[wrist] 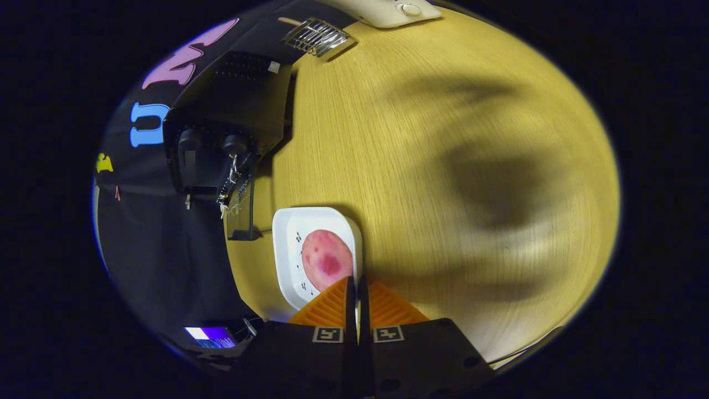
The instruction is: Open the toaster oven, put the food inside, and close the toaster oven door.
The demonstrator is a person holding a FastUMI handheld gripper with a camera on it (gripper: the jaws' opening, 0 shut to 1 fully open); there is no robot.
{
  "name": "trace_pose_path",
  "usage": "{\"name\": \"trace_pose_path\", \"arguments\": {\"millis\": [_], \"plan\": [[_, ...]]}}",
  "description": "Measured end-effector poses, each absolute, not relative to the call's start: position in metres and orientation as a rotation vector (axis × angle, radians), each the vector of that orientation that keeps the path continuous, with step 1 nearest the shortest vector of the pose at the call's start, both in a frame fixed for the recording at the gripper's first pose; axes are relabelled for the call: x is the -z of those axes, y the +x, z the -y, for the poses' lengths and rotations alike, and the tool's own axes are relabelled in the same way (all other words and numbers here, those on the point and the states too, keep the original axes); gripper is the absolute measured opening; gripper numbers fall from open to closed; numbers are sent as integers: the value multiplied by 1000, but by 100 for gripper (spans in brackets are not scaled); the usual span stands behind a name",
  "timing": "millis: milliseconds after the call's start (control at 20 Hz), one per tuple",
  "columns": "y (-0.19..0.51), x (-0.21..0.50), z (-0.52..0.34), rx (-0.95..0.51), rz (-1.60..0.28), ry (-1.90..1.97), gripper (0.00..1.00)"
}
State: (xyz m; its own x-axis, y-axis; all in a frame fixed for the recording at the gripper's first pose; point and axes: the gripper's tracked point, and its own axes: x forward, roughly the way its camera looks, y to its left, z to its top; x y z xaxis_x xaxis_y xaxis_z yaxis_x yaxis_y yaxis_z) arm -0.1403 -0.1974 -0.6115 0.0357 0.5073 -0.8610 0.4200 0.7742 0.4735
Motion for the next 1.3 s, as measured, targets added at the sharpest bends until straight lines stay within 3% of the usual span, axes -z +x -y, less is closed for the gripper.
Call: {"name": "trace_pose_path", "arguments": {"millis": [350,650,1300], "plan": [[-140,560,181,-15,-1410,841,5],[-111,533,101,43,-1290,937,5],[29,596,-31,574,-975,1307,5]]}}
